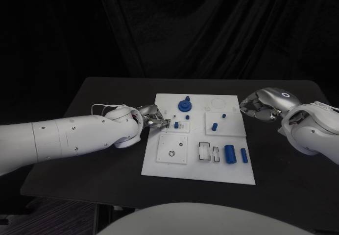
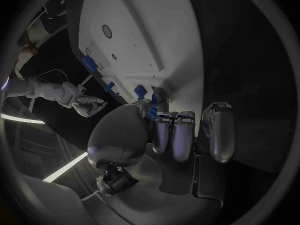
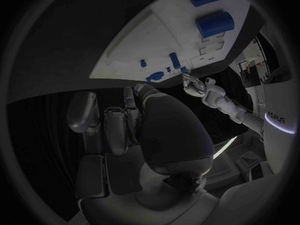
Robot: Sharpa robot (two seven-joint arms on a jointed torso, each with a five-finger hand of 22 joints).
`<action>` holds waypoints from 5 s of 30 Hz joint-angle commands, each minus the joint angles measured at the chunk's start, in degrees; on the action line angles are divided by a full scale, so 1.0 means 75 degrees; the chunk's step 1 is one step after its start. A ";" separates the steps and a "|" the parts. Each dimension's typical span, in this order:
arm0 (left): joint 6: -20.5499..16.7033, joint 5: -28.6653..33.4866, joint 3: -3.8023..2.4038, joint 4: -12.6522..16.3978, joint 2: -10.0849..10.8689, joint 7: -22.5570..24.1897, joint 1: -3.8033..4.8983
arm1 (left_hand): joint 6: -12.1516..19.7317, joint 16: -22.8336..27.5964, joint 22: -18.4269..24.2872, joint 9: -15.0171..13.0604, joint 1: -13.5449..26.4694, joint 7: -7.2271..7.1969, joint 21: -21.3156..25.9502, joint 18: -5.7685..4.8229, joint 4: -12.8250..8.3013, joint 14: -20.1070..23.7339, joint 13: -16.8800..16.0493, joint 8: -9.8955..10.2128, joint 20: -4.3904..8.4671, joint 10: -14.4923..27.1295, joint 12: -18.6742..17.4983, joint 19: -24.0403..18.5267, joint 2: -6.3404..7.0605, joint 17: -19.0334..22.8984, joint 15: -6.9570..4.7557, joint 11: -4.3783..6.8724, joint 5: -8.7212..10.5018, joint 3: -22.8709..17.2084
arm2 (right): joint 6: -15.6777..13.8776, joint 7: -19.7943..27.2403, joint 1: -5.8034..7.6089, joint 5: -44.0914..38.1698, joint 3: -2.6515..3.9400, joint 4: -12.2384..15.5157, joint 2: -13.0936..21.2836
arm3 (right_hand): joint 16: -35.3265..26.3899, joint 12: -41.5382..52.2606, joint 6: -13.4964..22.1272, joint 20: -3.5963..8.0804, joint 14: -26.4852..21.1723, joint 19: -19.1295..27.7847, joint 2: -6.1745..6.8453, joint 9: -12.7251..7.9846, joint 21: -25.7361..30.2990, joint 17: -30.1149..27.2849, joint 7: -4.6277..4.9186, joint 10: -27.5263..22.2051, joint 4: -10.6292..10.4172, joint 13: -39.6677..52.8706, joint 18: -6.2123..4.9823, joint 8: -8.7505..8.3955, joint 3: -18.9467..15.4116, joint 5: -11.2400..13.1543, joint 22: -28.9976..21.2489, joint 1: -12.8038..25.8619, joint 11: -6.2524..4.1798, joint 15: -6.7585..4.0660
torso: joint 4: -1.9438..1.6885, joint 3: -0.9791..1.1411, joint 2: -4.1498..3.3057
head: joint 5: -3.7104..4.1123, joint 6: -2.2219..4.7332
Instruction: Assemble the parts on the task board
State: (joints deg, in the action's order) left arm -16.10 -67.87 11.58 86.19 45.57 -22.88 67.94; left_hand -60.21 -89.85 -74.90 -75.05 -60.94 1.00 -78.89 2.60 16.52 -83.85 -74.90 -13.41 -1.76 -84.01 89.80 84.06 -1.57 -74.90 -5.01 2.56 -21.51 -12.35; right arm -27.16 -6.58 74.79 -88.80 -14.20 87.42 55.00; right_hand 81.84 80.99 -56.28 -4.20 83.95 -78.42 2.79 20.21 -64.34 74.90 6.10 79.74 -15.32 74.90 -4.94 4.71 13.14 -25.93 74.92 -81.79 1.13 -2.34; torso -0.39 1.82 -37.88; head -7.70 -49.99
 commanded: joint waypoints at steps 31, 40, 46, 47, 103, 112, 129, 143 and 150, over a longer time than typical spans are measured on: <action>0.0467 0.0077 0.0071 0.0024 0.0016 -0.0186 -0.0166 | -0.0107 -0.0020 -0.1528 -0.0137 0.0346 0.0056 0.0060 0.0021 0.0042 -0.0820 -0.2013 0.0017 -0.0005 -0.0799 0.0027 0.0017 -0.0104 -0.2013 0.0044 -0.0052 0.0849 0.0428 | 0.0025 -0.0120 -0.0029 -0.0023 0.0005 -0.0005 -0.0003 | -0.0047 -0.0028 -0.0031 0.0004 0.0355 0.0029 0.0053 -0.0011 0.0019 0.1329 0.0004 -0.0016 0.0001 0.0684 -0.0036 -0.0040 0.0034 -0.0051 0.1088 0.0009 0.0001 0.0020 | -0.0003 0.0009 -0.0013 | 0.0006 -0.0001; 0.0502 0.0077 0.0071 0.0037 0.0036 -0.0249 -0.0186 | -0.0129 -0.0020 -0.1528 -0.0137 0.0404 0.0050 0.0059 0.0020 0.0042 -0.0820 -0.2013 0.0015 -0.0005 -0.0799 0.0027 0.0017 -0.0144 -0.2013 0.0043 -0.0049 0.0821 0.0458 | 0.0026 -0.0124 -0.0033 -0.0023 0.0005 -0.0003 0.0005 | -0.0047 -0.0028 -0.0031 0.0004 0.0355 0.0029 0.0053 -0.0011 0.0019 0.1329 0.0004 -0.0016 0.0001 0.0684 -0.0036 -0.0040 0.0034 -0.0051 0.1088 0.0009 0.0001 0.0020 | -0.0002 0.0009 -0.0008 | 0.0005 -0.0001; 0.0501 0.0077 0.0071 0.0044 0.0043 -0.0251 -0.0195 | -0.0134 -0.0020 -0.1529 -0.0136 0.0421 0.0048 0.0058 0.0020 0.0040 -0.0820 -0.2013 0.0015 -0.0005 -0.0799 0.0027 0.0018 -0.0159 -0.2013 0.0042 -0.0047 0.0805 0.0466 | 0.0024 -0.0125 -0.0034 -0.0023 0.0005 -0.0004 0.0005 | -0.0047 -0.0028 -0.0031 0.0004 0.0355 0.0029 0.0053 -0.0011 0.0019 0.1329 0.0004 -0.0016 0.0001 0.0684 -0.0036 -0.0040 0.0034 -0.0051 0.1088 0.0009 0.0001 0.0020 | 0.0000 0.0009 -0.0008 | 0.0000 -0.0001; 0.0498 0.0077 0.0071 0.0044 0.0043 -0.0247 -0.0198 | -0.0134 -0.0020 -0.1527 -0.0135 0.0455 0.0048 0.0064 0.0022 0.0040 -0.0820 -0.2013 0.0021 -0.0005 -0.0799 0.0027 0.0014 -0.0164 -0.2013 0.0041 -0.0046 0.0822 0.0497 | 0.0025 -0.0126 -0.0034 -0.0023 0.0005 -0.0005 0.0003 | -0.0047 -0.0028 -0.0031 0.0004 0.0355 0.0029 0.0053 -0.0011 0.0019 0.1329 0.0004 -0.0016 0.0001 0.0684 -0.0036 -0.0040 0.0034 -0.0051 0.1088 0.0009 0.0001 0.0020 | -0.0002 0.0008 -0.0008 | 0.0000 -0.0001; -0.3271 -0.1216 0.0066 0.0236 0.0409 0.2757 -0.0135 | 0.1151 -0.0020 -0.1482 -0.0200 0.0139 0.0204 0.0194 0.0054 0.0010 -0.0820 -0.2013 -0.1550 -0.0116 -0.0799 0.0027 -0.0121 -0.1467 -0.2013 0.0174 -0.0190 0.1199 0.3995 | -0.0085 -0.0104 -0.0049 -0.0023 0.0006 0.0032 0.0078 | -0.0045 -0.0024 -0.0029 0.0004 0.0357 0.0026 0.0064 -0.0013 0.0027 0.1332 0.0004 -0.0012 0.0003 0.0686 -0.0036 -0.0041 0.0053 -0.0055 0.1088 0.0030 0.0001 0.0020 | 0.0000 0.0004 -0.0012 | 0.0125 -0.0001; -0.2939 -0.1229 0.0064 -0.0147 0.0208 0.4835 0.0364 | 0.3854 0.1693 -0.0298 0.0022 -0.1971 0.0650 0.4798 0.0683 0.0042 0.2059 -0.1006 -0.1138 -0.0689 0.2335 -0.2408 -0.4330 -0.1541 -0.0323 0.1017 -0.0977 0.0213 0.3852 | -0.0325 0.0101 -0.0048 -0.0023 0.0006 0.0040 0.0040 | 0.0029 0.0044 -0.0136 0.0006 0.0391 -0.0032 0.0064 0.0012 -0.0085 0.1377 -0.0016 0.0065 0.0012 0.0753 -0.0014 0.0016 0.0066 -0.0057 0.1120 0.0040 0.0004 0.0019 | 0.0005 -0.0004 -0.0010 | 0.0197 -0.0001; -0.1180 -0.1931 0.0069 -0.1935 -0.1148 0.5937 0.0442 | 0.3297 0.4045 -0.0519 0.2085 -0.4435 0.0667 0.4095 0.0657 -0.0029 0.5475 0.2840 0.0190 -0.1061 0.7000 -0.7079 -0.4160 -0.0723 0.2760 0.1279 -0.1306 0.1764 0.2323 | -0.0566 0.0345 -0.0045 -0.0023 0.0007 0.0155 0.0113 | 0.0068 0.0073 -0.0165 0.0008 0.0409 -0.0080 0.0069 0.0018 -0.0178 0.1399 -0.0022 0.0100 0.0016 0.0781 0.0004 0.0031 0.0071 -0.0070 0.1146 0.0044 -0.0005 0.0014 | 0.0040 0.0042 -0.0089 | 0.0292 -0.0001; -0.0775 -0.2878 0.0067 -0.2316 -0.1611 0.5218 0.0335 | 0.2547 0.2252 -0.1436 0.5258 -0.3870 0.0325 0.0266 0.0097 -0.0136 0.1791 0.5046 0.1308 -0.0849 0.6187 -0.8520 -0.0700 0.0185 0.1343 0.0897 -0.1073 0.0947 0.1632 | -0.0448 0.0284 -0.0045 -0.0023 0.0007 0.0173 0.0102 | 0.0063 0.0067 -0.0167 0.0009 0.0409 -0.0082 0.0073 0.0018 -0.0177 0.1397 -0.0024 0.0094 0.0012 0.0772 0.0004 0.0031 0.0073 -0.0096 0.1146 0.0053 -0.0008 0.0011 | 0.0105 0.0040 -0.0247 | 0.0289 -0.0001; -0.0756 -0.2910 0.0067 -0.2371 -0.1660 0.4976 0.0324 | 0.2401 0.1928 -0.1560 0.5610 -0.3988 0.0202 -0.0164 0.0002 -0.0268 0.1365 0.5258 0.1296 -0.0791 0.6094 -0.8635 -0.0338 0.0386 0.1070 0.0868 -0.1052 0.0477 0.1225 | -0.0397 0.0230 -0.0044 -0.0023 0.0007 0.0173 0.0126 | 0.0062 0.0065 -0.0165 0.0010 0.0409 -0.0088 0.0076 0.0017 -0.0186 0.1396 -0.0024 0.0092 0.0007 0.0770 0.0005 0.0029 0.0073 -0.0110 0.1149 0.0061 -0.0010 0.0009 | 0.0124 0.0035 -0.0276 | 0.0292 -0.0001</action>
State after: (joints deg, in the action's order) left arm -22.68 -88.52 12.13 68.40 33.29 16.13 70.44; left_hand -42.00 -75.10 -74.92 -33.20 -90.77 2.63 -79.82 3.01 14.59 -73.28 -35.58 -3.77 -7.69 -37.99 25.27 81.23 0.78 -66.65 1.54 -5.24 -17.65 -2.85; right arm -30.03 -4.57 74.55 -88.80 -14.19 88.58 55.83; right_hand 82.12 81.30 -57.10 -4.00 83.95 -78.63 3.01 20.26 -65.50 74.90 5.91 80.15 -15.32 74.90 -4.94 4.71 13.45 -26.59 74.95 -81.56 1.13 -2.34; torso 0.43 2.10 -39.78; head -5.43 -49.99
